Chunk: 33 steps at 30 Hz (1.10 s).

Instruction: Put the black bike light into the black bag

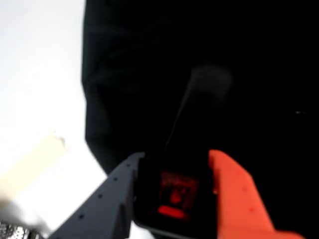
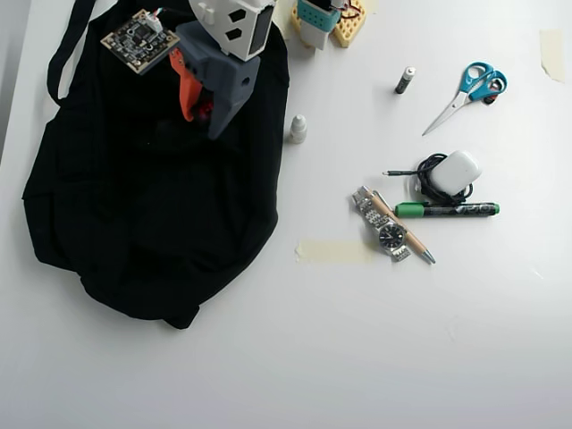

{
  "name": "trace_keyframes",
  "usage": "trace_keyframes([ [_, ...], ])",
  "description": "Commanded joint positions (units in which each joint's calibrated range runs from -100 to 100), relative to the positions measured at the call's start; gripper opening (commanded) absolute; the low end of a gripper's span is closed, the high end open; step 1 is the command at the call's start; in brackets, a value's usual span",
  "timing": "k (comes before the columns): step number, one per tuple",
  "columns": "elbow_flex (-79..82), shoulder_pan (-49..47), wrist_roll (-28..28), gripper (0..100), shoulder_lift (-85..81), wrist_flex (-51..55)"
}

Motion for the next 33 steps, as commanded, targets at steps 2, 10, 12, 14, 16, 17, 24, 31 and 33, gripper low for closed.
trace_keyframes([
  [2,25.7,-1.4,0.3,2,-18.7,-13.0],
  [10,62.5,5.4,-2.4,2,-32.8,-41.6],
  [12,66.6,8.0,-2.4,2,-32.6,-46.7],
  [14,64.9,11.1,-2.4,2,-27.3,-47.1],
  [16,57.9,12.8,-2.4,2,-17.1,-48.5],
  [17,53.3,13.4,-2.4,2,-10.9,-49.7],
  [24,26.1,15.5,-2.1,5,18.6,-49.3],
  [31,10.3,9.5,-2.5,49,17.0,-12.5],
  [33,1.0,8.7,-2.4,49,11.4,1.4],
])
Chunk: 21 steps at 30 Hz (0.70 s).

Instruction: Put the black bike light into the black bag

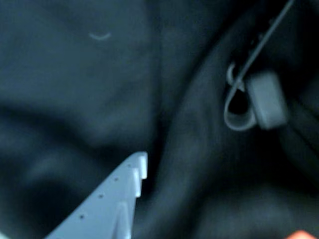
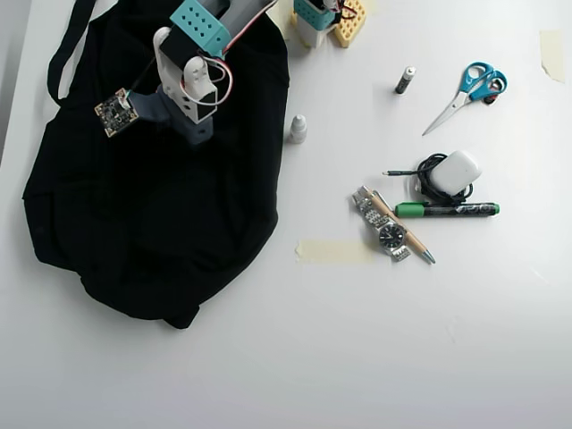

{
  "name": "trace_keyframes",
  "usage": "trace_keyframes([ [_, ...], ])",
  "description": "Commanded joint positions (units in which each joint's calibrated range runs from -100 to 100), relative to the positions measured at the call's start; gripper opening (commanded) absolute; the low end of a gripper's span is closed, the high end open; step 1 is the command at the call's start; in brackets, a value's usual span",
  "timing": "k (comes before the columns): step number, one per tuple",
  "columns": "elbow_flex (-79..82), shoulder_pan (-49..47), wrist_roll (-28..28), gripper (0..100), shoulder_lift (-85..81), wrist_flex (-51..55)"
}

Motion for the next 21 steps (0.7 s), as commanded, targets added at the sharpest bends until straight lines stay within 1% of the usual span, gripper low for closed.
trace_keyframes([
  [1,-13.1,-2.1,-0.2,44,-12.9,20.1],
  [2,-12.7,-3.1,-0.2,35,-19.7,22.5],
  [3,-12.3,-4.5,-0.2,23,-25.9,24.0],
  [6,-11.7,-10.5,-1.0,2,-39.9,28.3],
  [7,-9.6,-12.6,-0.9,2,-44.6,27.8],
  [8,-3.4,-17.2,-0.7,2,-52.5,23.9],
  [9,8.1,-20.8,-0.6,2,-60.7,17.3],
  [10,22.3,-23.3,-0.6,2,-70.6,8.2],
  [11,33.0,-24.4,-0.6,2,-77.8,2.3],
  [12,48.4,-24.9,-0.9,2,-88.5,-6.4],
  [13,53.6,-25.0,-0.9,2,-91.9,-9.2],
  [14,62.8,-25.4,-1.1,2,-97.8,-13.9],
  [17,78.7,-26.2,-1.1,2,-107.2,-20.9],
  [19,87.6,-26.2,-1.1,2,-111.9,-23.3],
  [21,94.3,-26.5,-1.1,2,-115.3,-23.5],
])
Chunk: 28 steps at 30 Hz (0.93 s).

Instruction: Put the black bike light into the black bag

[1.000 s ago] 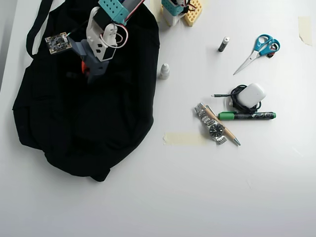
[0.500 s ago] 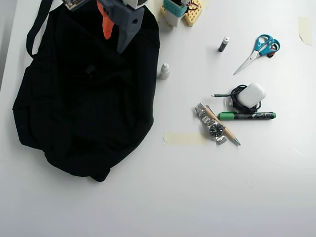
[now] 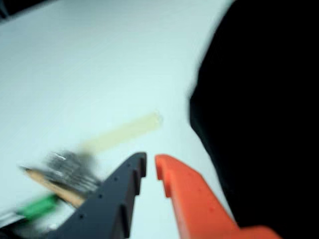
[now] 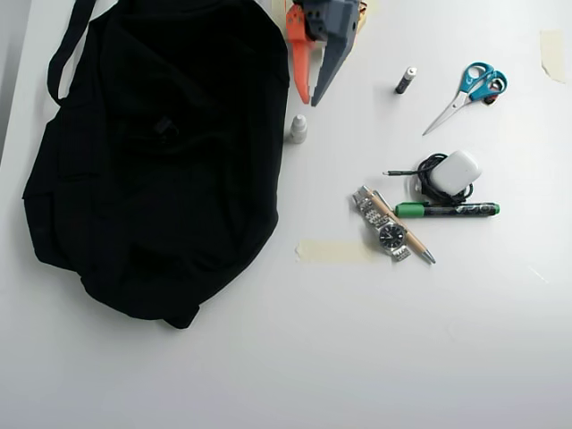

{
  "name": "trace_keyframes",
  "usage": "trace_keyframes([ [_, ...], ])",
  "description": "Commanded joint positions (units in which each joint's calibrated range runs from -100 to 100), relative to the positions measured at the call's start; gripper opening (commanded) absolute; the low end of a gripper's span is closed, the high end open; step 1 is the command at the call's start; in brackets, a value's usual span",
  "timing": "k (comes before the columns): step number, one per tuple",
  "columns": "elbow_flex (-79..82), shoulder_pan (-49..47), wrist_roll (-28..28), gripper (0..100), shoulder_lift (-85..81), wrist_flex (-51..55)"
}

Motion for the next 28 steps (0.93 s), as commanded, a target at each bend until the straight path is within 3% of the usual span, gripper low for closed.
trace_keyframes([
  [1,10.9,-0.7,-0.1,2,-5.8,-2.1],
  [9,16.5,-1.0,0.1,2,-5.6,0.9],
  [17,16.6,-1.7,0.5,2,-5.4,22.0],
  [28,16.5,-1.1,0.5,2,-5.8,23.2],
])
